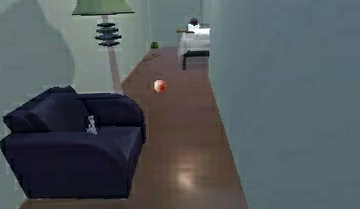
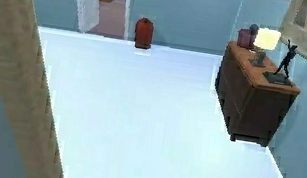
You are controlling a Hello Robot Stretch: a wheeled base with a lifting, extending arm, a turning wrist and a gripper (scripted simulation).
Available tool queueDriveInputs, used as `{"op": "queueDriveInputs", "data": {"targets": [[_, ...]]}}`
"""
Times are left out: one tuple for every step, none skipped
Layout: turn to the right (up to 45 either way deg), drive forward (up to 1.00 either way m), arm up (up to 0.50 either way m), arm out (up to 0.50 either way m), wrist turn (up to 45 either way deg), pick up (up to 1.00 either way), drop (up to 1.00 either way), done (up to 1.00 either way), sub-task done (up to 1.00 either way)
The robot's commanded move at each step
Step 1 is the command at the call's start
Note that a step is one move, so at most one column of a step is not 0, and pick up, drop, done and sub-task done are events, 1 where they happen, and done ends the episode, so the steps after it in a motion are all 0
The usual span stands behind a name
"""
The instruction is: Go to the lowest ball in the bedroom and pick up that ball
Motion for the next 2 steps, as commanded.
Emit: {"op": "queueDriveInputs", "data": {"targets": [[0.0,1.00,0.00,0.00,0.0,0.00,0.00,0.00,0.00],[0.0,1.00,0.00,0.00,0.0,0.00,0.00,0.00,0.00]]}}
